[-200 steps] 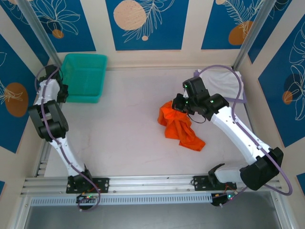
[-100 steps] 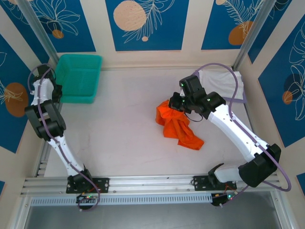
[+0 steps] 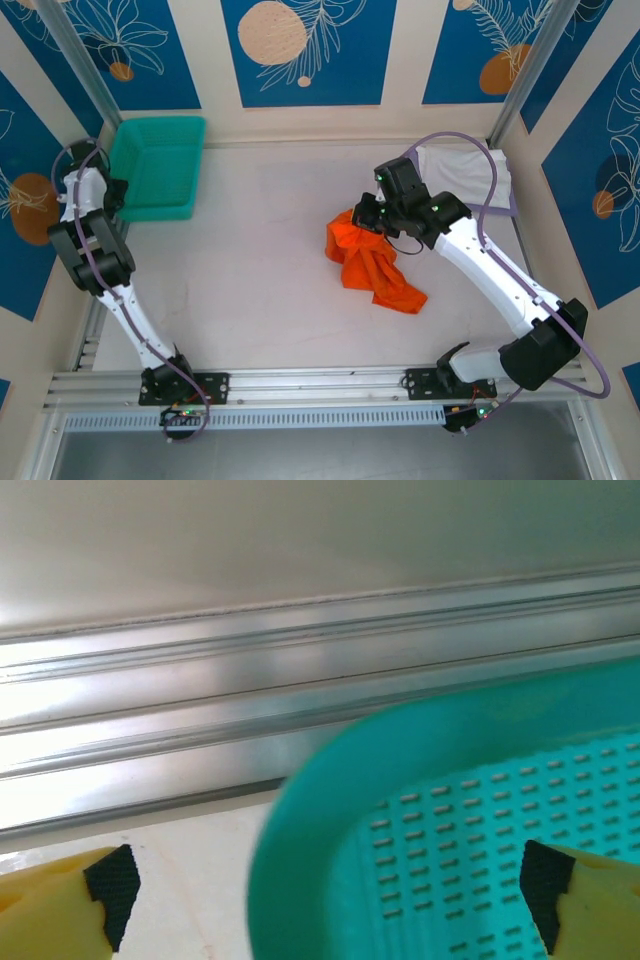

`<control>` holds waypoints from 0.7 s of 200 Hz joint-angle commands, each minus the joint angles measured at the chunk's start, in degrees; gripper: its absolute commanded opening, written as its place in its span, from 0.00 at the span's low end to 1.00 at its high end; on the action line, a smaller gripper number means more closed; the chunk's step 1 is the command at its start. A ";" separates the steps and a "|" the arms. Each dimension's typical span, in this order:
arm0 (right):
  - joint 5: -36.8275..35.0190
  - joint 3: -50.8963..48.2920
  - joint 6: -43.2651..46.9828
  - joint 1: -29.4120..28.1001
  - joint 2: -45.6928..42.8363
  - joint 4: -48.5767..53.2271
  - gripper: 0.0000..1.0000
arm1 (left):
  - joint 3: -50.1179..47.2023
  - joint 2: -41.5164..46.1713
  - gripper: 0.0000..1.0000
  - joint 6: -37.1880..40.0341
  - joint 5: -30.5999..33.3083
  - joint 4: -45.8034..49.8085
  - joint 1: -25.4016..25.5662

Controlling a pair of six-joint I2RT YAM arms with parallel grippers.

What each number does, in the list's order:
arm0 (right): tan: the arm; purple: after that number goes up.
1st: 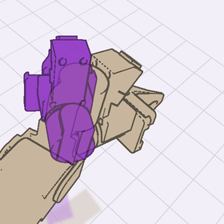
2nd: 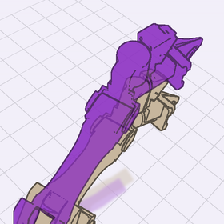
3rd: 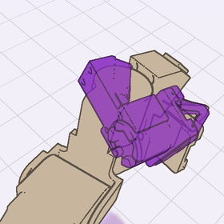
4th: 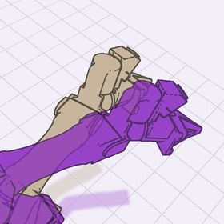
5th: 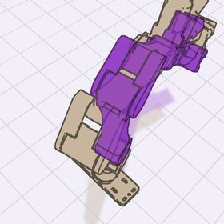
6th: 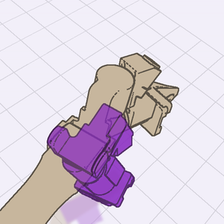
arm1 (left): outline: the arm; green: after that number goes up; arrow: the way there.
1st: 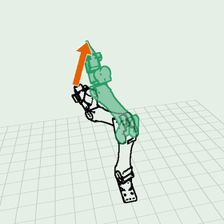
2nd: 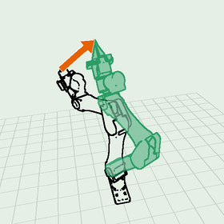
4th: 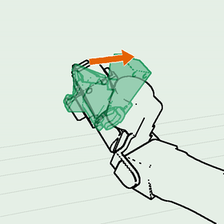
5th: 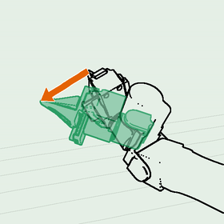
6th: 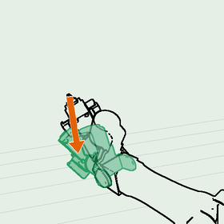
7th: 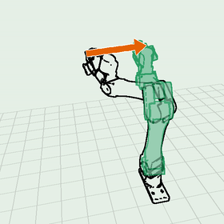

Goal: Fold and stack the t-shirts

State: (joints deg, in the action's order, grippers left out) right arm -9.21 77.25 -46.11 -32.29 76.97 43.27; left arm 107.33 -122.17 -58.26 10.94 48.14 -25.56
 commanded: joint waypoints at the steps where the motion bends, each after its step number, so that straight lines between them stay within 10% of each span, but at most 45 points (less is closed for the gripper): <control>1: -0.46 3.29 -0.77 -0.35 0.92 -1.28 0.00 | 3.01 3.86 1.00 4.84 0.80 3.27 1.52; 92: 10.66 32.60 2.32 -1.47 15.99 -2.86 0.00 | -10.60 31.77 1.00 20.51 17.76 -5.36 41.69; 122: 13.96 29.20 -6.36 1.45 17.25 -3.42 0.00 | -17.81 36.34 1.00 22.49 20.64 -2.74 48.14; 140: 10.48 23.89 -8.57 4.17 18.12 2.41 0.18 | -21.38 36.33 1.00 22.72 20.59 1.32 50.90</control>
State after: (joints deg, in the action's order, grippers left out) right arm 1.72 106.17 -49.19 -31.46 93.34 39.70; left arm 90.65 -85.54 -38.22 27.97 43.59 22.68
